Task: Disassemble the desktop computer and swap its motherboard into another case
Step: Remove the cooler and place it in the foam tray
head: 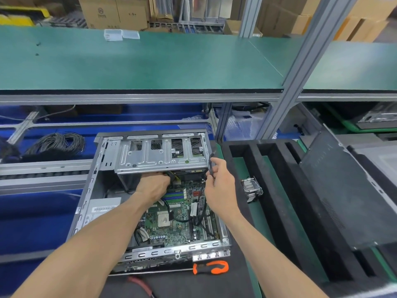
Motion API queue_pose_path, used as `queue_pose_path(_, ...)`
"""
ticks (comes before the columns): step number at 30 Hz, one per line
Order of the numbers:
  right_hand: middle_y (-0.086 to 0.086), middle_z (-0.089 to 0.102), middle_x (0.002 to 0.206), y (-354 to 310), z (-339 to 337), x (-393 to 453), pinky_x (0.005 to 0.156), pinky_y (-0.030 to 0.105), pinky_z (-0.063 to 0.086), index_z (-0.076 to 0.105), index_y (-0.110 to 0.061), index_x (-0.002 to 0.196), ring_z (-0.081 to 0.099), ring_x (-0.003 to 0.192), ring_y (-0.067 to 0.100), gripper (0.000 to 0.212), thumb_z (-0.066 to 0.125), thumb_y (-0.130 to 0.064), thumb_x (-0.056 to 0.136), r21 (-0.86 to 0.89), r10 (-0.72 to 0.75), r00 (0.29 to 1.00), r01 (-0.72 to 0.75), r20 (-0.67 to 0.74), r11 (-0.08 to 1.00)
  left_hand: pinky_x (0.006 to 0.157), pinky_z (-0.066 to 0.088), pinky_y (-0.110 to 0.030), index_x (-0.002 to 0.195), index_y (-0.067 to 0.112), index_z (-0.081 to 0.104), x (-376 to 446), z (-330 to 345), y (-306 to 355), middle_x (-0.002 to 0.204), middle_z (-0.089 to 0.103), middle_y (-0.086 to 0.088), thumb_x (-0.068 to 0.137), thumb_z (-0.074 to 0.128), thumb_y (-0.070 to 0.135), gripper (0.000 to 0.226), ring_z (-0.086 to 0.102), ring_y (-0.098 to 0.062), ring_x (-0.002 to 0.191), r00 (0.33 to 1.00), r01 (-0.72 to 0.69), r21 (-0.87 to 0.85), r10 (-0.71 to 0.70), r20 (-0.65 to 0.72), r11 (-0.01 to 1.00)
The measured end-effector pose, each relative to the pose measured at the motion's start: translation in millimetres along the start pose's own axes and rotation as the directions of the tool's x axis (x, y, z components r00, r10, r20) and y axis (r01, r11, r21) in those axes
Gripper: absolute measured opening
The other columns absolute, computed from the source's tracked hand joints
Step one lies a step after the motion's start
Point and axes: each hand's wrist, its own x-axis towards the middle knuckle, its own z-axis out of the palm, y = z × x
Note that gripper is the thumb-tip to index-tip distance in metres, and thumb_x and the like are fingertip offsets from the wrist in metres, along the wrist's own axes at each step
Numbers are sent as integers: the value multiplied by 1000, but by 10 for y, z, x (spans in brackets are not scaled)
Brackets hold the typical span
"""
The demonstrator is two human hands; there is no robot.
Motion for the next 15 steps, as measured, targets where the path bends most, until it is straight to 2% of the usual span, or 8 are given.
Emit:
queue_pose_path(4,4,57,121,-8,-3,-6,82,24,46,40,-20,141,57,109,11,47,47,-1,99,2,-8,1000,8,1,1000,57,41,-30,77,15,46,0,-41,-20,61,42,5,84,51,7,12,46,-19,56,997,74,-82,-73,22,994)
queue_pose_path(7,5,57,123,-6,-2,-3,82,24,46,40,-20,141,57,108,11,47,48,-1,99,-2,-13,1000,13,-1,1000,49,41,-31,84,14,50,-18,-144,16,61,43,4,85,50,2,13,47,-21,54,1000,-8,-16,9,15,1000)
queue_pose_path(9,4,57,120,-15,0,-13,81,25,47,40,-20,141,58,106,11,47,48,-1,99,-3,-8,1000,8,0,1000,51,41,-33,94,18,57,-75,-231,65,68,49,1,88,50,2,18,53,-25,60,998,-55,50,55,-8,997)
queue_pose_path(12,-5,56,110,-19,-1,-15,76,22,47,41,-21,140,59,101,7,46,49,-2,99,-1,-5,1000,5,1,1000,58,42,-36,101,15,62,-166,-308,163,87,65,-7,93,53,13,12,65,-31,76,996,-68,57,71,-46,996)
queue_pose_path(15,-10,52,101,-19,5,-10,70,18,44,42,-20,139,57,93,1,44,49,-2,99,-9,-10,1000,10,-11,1000,60,46,-35,91,13,64,-248,-289,304,85,67,-9,99,50,28,22,67,-32,76,990,-92,-84,83,-110,992)
